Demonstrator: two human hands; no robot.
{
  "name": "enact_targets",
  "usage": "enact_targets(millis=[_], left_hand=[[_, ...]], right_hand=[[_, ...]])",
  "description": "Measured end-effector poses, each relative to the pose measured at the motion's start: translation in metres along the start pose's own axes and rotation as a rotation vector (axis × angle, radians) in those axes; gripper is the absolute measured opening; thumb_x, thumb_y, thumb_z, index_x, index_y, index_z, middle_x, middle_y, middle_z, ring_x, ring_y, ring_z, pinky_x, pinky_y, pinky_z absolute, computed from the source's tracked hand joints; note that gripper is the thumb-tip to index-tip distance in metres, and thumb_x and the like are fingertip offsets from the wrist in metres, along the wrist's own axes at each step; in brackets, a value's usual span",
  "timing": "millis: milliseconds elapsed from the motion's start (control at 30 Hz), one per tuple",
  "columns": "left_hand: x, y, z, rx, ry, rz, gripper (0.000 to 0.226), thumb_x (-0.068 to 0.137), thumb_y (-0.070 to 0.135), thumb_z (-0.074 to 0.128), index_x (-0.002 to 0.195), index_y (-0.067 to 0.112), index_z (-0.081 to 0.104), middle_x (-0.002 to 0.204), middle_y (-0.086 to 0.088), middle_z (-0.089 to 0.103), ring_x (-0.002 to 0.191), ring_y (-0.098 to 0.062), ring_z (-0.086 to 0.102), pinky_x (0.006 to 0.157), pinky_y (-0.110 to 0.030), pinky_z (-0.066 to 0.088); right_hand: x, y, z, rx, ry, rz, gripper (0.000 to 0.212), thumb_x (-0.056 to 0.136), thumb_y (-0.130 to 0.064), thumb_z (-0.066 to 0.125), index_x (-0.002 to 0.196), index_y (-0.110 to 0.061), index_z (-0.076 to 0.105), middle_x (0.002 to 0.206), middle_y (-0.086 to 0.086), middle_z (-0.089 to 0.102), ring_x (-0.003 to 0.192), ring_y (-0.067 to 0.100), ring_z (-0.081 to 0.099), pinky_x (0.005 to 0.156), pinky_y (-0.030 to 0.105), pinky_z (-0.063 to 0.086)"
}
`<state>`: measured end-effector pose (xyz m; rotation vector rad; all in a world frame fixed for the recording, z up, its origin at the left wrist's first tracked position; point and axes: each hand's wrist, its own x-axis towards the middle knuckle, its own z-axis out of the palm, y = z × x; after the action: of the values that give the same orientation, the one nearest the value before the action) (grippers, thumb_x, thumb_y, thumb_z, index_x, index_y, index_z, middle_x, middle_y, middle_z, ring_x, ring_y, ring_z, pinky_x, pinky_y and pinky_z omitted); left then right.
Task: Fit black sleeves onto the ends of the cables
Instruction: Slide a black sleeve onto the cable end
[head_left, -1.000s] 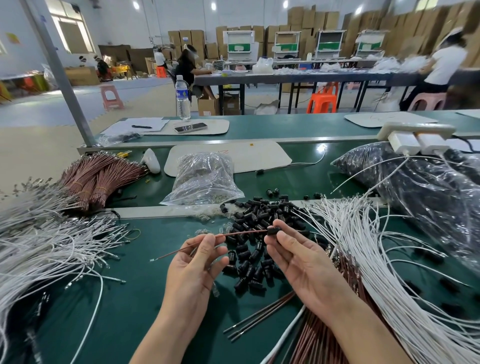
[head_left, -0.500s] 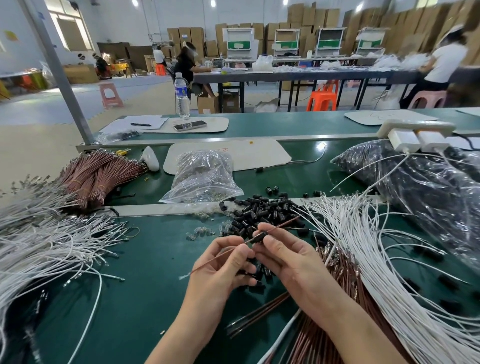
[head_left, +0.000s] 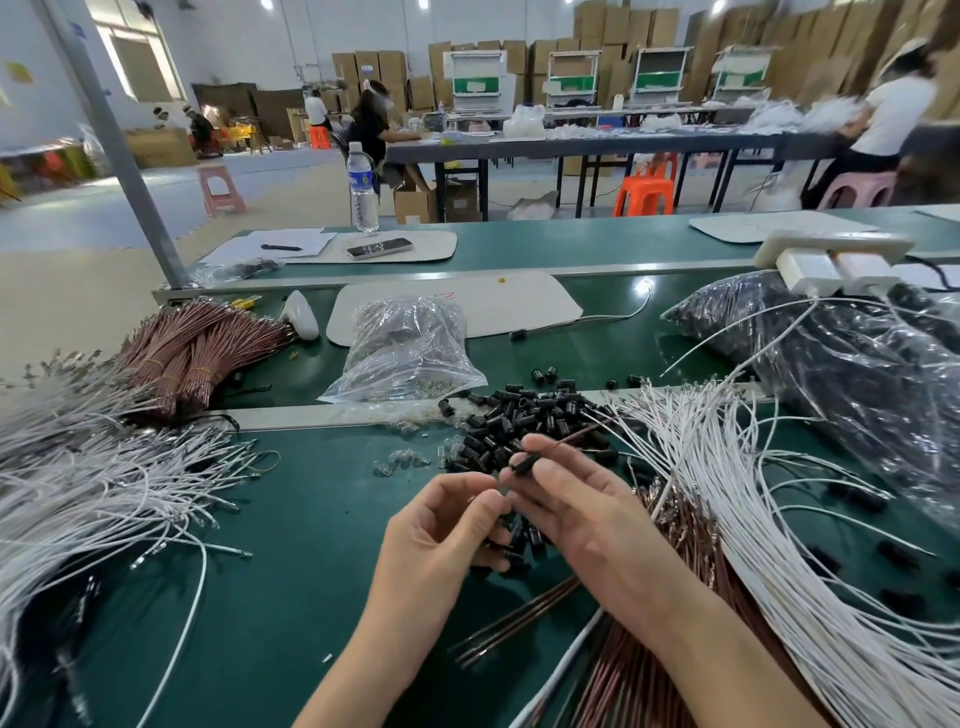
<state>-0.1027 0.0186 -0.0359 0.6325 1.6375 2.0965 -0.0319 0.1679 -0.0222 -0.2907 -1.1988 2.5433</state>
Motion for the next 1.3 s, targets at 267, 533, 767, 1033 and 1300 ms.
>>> enact_targets(millis=[267, 533, 767, 1033, 1300], left_hand=[[-0.013, -0.001, -0.003, 0.501, 0.030, 0.170, 0.014, 0.088, 0.054, 0.060, 0.098, 0.046, 0.065, 0.085, 0.005, 0.072, 0.076, -0.017, 0.067, 0.069, -0.028, 0.055], [0.041, 0.009, 0.069, 0.919, -0.288, 0.124, 0.021, 0.103, 0.042, 0.051, 0.097, 0.029, 0.067, 0.071, 0.011, 0.068, 0.055, -0.002, 0.055, 0.055, -0.020, 0.048], [0.107, 0.003, 0.133, 1.007, -0.332, -0.253, 0.040, 0.103, 0.026, 0.049, 0.094, -0.006, 0.071, 0.076, -0.011, 0.075, 0.043, -0.016, 0.055, 0.041, -0.017, 0.043], [0.109, -0.004, 0.164, 1.141, -0.285, -0.278, 0.023, 0.093, 0.013, 0.054, 0.072, 0.007, 0.062, 0.077, -0.009, 0.077, 0.047, -0.019, 0.058, 0.069, -0.033, 0.059], [0.107, -0.001, 0.173, 1.280, -0.325, -0.292, 0.033, 0.095, 0.013, 0.059, 0.063, 0.009, 0.062, 0.045, 0.000, 0.060, 0.038, -0.013, 0.055, 0.060, -0.026, 0.052]], right_hand=[[-0.005, -0.047, -0.035, 0.348, 0.202, -0.253, 0.029, 0.085, -0.008, 0.055, 0.109, -0.017, 0.067, 0.088, 0.004, 0.067, 0.078, 0.018, 0.067, 0.079, 0.033, 0.060], [-0.011, -0.070, -0.063, 0.480, 0.427, -0.451, 0.026, 0.096, -0.005, 0.048, 0.105, -0.011, 0.071, 0.090, 0.006, 0.067, 0.073, 0.014, 0.064, 0.075, 0.025, 0.056], [-0.009, -0.069, -0.065, 0.546, 0.424, -0.398, 0.022, 0.099, -0.006, 0.051, 0.115, -0.007, 0.066, 0.096, 0.009, 0.063, 0.079, 0.015, 0.063, 0.075, 0.023, 0.058], [-0.010, -0.069, -0.065, 0.524, 0.393, -0.380, 0.020, 0.100, -0.008, 0.051, 0.115, -0.008, 0.065, 0.096, 0.008, 0.061, 0.080, 0.016, 0.062, 0.074, 0.023, 0.059], [-0.012, -0.069, -0.065, 0.528, 0.391, -0.367, 0.020, 0.100, -0.008, 0.053, 0.114, -0.007, 0.067, 0.092, 0.008, 0.064, 0.076, 0.015, 0.064, 0.073, 0.023, 0.059]])
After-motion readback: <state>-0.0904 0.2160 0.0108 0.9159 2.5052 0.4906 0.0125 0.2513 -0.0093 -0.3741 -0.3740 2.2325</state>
